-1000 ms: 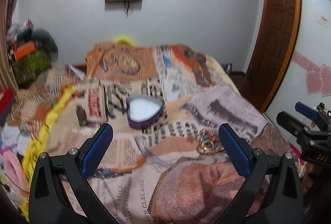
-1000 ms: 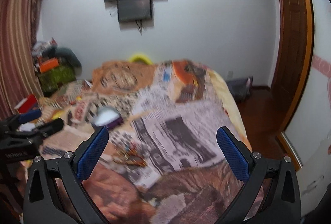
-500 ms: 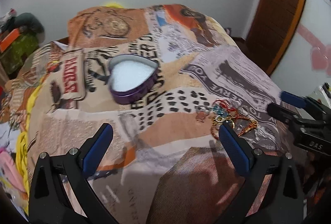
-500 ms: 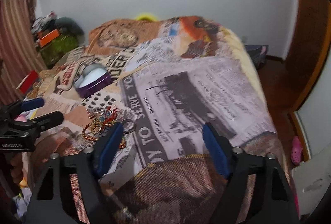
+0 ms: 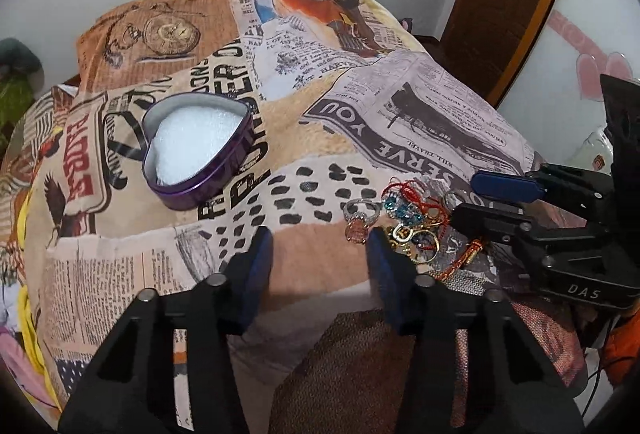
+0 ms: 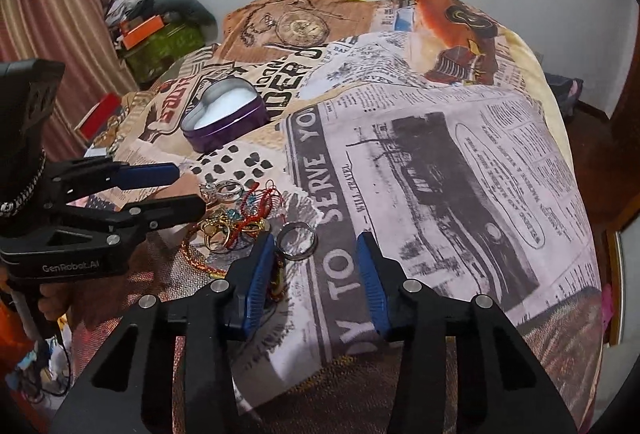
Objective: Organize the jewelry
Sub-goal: 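Lower the left tool and grasp a copper ring while the right tool grasps a silver ring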
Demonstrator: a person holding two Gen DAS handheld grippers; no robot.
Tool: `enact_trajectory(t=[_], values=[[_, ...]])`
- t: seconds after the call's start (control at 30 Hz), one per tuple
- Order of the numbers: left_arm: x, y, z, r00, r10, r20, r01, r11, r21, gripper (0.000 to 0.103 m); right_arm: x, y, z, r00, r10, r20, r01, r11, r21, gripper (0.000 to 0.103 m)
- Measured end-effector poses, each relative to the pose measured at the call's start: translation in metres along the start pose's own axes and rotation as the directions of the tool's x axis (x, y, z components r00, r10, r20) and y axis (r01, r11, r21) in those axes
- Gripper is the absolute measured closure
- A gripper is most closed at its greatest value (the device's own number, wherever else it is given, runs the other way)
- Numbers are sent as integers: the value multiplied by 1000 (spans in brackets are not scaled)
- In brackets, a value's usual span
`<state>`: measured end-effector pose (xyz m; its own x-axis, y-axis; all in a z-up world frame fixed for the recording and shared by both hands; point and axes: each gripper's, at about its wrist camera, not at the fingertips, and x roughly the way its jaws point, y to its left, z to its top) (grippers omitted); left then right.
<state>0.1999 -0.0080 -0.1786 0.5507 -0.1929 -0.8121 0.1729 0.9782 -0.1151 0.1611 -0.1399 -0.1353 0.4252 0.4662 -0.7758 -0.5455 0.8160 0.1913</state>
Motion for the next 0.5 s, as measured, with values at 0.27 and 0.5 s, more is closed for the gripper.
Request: enact_trajectory(t=[0.27, 0.5], values=[[-1, -10, 8, 999, -30, 17, 29, 998, 60, 67, 4, -1, 3, 1000, 9, -4, -9, 1000, -16, 76], [11, -13, 6, 1000, -14, 19, 13, 999, 51, 83, 5, 1, 4, 1000, 10, 8, -10, 1000, -16, 84]])
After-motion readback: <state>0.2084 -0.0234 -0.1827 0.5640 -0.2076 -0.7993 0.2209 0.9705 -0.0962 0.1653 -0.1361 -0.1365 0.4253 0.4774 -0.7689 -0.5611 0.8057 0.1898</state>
